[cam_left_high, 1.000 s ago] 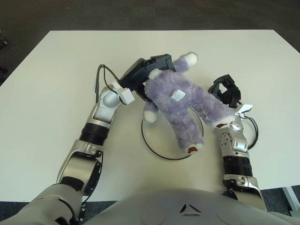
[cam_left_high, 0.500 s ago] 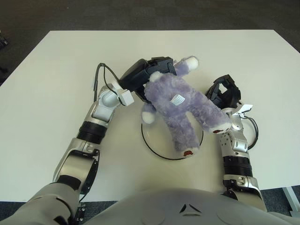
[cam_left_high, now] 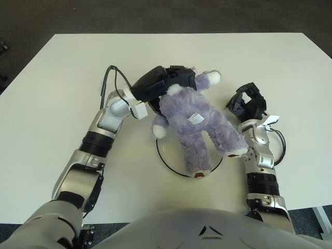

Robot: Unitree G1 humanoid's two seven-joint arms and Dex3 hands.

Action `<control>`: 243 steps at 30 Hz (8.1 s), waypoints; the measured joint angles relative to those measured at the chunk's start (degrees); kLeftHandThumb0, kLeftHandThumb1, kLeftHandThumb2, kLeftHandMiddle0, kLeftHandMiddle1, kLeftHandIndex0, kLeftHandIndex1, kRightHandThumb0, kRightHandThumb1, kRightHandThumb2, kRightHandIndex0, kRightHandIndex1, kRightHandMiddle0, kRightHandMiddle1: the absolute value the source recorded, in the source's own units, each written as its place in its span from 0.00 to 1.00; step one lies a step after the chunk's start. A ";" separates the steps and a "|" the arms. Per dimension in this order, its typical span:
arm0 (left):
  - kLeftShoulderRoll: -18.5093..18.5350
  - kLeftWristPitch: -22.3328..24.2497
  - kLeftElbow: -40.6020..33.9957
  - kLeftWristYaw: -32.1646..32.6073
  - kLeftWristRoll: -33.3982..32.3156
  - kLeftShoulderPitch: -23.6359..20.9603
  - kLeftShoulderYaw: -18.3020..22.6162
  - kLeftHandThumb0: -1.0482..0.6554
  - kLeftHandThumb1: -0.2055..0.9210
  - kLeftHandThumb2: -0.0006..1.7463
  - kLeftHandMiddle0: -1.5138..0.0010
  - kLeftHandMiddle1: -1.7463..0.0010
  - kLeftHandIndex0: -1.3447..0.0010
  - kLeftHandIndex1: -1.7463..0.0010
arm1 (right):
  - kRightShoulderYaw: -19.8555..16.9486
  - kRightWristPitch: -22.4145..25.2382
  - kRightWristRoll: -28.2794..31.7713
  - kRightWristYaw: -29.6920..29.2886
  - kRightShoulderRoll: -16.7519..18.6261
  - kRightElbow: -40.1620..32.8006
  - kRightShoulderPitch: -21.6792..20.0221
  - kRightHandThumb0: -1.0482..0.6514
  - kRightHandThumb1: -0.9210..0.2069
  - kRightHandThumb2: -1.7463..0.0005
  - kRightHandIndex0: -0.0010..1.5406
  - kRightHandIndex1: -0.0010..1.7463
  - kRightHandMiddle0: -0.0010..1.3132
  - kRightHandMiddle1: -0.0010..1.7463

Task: Put the doll into the plate.

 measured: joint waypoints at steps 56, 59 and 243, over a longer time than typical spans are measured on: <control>2.32 -0.39 -6.46 0.30 -3.65 2.75 0.19 0.22 0.58 0.46 1.00 0.37 0.99 0.34 | -0.28 4.99 0.12 0.29 1.21 -2.61 0.54 0.33 0.54 0.24 0.63 1.00 0.47 1.00; 2.32 0.14 -6.47 -0.79 -5.86 2.75 -0.29 0.20 0.61 0.44 1.00 0.45 1.00 0.38 | -0.25 5.00 0.11 0.20 1.24 -2.71 0.59 0.33 0.54 0.25 0.63 1.00 0.47 1.00; -17.00 29.12 24.70 19.37 -21.29 1.15 21.75 0.38 0.69 0.57 0.31 0.00 0.69 0.00 | -1.28 0.87 -0.48 4.76 -0.41 2.09 -0.54 0.34 0.48 0.29 0.61 1.00 0.43 1.00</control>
